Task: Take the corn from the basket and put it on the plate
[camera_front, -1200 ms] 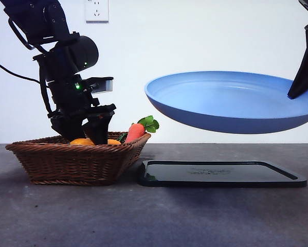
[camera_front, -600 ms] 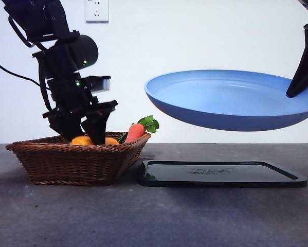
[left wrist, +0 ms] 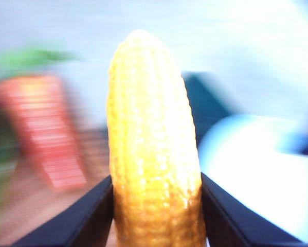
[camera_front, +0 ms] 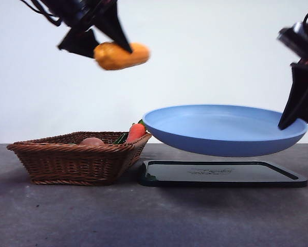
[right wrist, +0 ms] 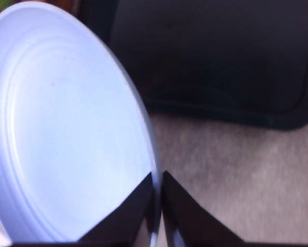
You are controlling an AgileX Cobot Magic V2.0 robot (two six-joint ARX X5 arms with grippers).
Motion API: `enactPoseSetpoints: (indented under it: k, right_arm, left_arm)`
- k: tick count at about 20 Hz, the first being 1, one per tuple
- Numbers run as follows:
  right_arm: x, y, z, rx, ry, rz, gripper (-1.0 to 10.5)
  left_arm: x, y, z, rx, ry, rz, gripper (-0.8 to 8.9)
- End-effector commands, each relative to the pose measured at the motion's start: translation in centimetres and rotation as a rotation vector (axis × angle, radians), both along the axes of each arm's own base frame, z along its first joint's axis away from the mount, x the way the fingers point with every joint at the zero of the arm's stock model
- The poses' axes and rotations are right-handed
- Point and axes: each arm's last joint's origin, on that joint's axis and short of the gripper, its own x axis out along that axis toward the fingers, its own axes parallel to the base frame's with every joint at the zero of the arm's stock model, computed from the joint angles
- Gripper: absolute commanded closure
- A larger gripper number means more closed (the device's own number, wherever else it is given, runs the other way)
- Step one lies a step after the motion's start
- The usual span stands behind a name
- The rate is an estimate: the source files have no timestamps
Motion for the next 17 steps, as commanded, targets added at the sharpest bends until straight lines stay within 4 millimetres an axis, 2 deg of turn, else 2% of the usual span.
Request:
enactPoseSetpoints:
  k: [1, 4, 9, 14, 17]
  right_arm:
    - [1.3, 0.2, -0.3, 0.046, 0.020, -0.046, 9.4]
    - [2.1, 0.4, -1.2, 0.098, 0.050, -0.045, 9.4]
    - [2.5, 0.5, -1.8, 0.101, 0.069, -0.042, 9.4]
    - [2.5, 0.3, -1.8, 0.097, 0.063, -0.040, 9.4]
    - [2.6, 0.3, -1.9, 0.094, 0.065, -0.038, 9.4]
  left_arm:
    - [-0.1, -1.8, -0.6, -0.015, 0.039, -0.065, 6.22]
    - [-0.6, -4.7, -2.3, 0.015, 0.071, -0.155, 6.22]
    - [-1.2, -9.5, -7.0, 0.101, 0.144, -0.307, 6.22]
    - [-1.6, -11.3, -9.9, 0.160, 0.206, -0.372, 6.20]
    - [-1.8, -11.5, -10.2, 0.178, 0.200, -0.397, 5.88]
